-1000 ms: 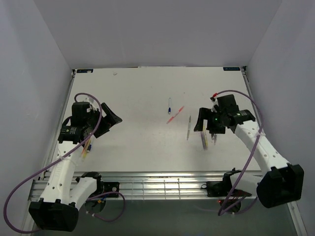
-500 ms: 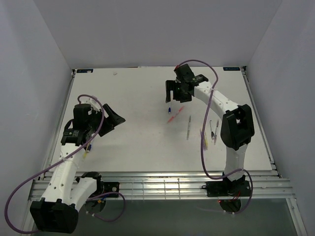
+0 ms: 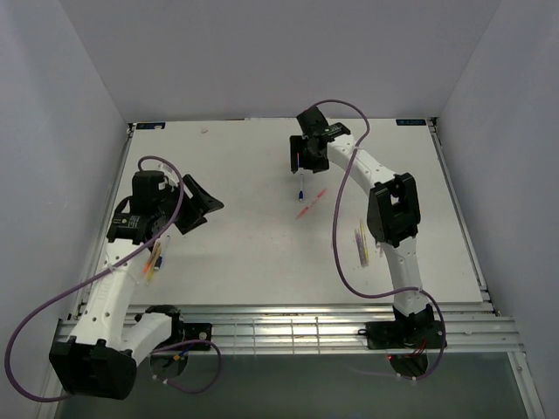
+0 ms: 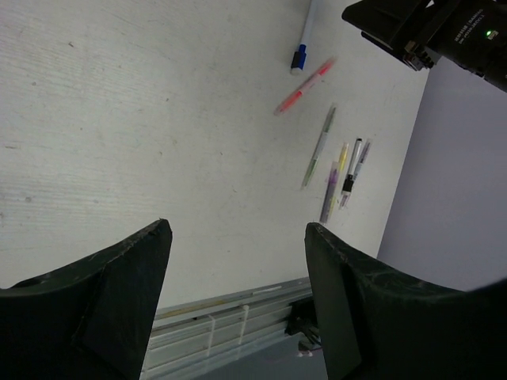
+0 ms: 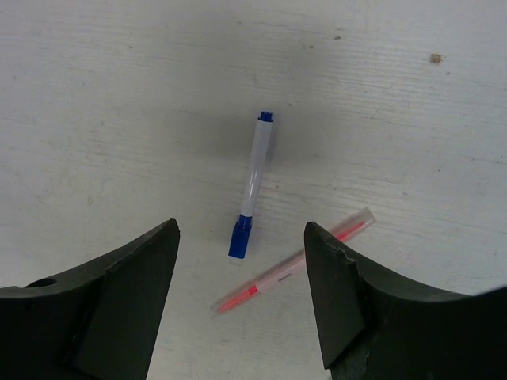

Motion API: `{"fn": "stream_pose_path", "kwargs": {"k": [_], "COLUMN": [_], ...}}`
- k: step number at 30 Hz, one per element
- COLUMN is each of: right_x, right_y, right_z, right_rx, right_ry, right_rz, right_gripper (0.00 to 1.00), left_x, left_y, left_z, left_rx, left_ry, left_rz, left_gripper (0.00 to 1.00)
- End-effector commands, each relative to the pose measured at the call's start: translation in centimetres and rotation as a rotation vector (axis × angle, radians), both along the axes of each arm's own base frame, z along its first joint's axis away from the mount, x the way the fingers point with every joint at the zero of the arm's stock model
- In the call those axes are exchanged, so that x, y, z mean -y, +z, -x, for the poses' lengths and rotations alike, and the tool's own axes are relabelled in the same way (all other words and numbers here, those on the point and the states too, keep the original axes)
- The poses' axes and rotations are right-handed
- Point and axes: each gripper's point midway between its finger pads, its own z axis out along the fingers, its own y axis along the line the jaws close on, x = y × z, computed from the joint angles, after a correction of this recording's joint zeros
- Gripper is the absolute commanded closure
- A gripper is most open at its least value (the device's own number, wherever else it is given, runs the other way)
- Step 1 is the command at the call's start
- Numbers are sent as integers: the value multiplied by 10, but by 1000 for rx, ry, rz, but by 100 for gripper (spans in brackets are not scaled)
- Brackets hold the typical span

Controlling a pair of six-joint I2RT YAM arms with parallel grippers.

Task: Open the pen caps

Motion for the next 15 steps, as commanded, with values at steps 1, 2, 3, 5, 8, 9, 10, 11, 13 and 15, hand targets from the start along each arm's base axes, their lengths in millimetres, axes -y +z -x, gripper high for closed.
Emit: {"fn": "stream_pose_path", "kwargs": {"k": [1, 2, 3, 5, 8, 9, 10, 11, 13, 15], "right_x": [-10, -10, -10, -13, -13, -15, -13, -12, -14, -17], "right_y": [38, 31, 27, 18, 0, 4, 4, 0, 2, -5], "right_z": [-11, -10, -8, -4, 4, 2, 3, 2, 1, 2], "right_rx": [61, 42, 29, 13, -30, -23, -28, -35, -36, -53], "right_ry": [13, 11, 8, 24, 43, 49, 44, 35, 37, 50], "right_rz": [-47, -46, -45, -51, -42, -45, -33, -23, -31, -34], "right_gripper": [30, 30, 32, 33, 33, 33, 33, 33, 33, 33], "left_x": [8, 11, 13, 17, 22, 22, 22, 24, 24, 26], "left_y": [10, 5, 3, -1, 5, 4, 5, 15, 15, 12], "left_z": [10, 11, 12, 16, 16, 15, 18, 15, 14, 16], "left_rx": [-110, -140, -154, -180, -194, -214, -233, -211, -220, -247], "left_ry": [40, 37, 39, 32, -8, -21, -27, -37, -37, -29], "left_rz": [41, 38, 38, 44, 31, 11, 0, -5, -17, -10], "left_gripper": [21, 21, 20, 20, 20, 20, 20, 20, 20, 20]}}
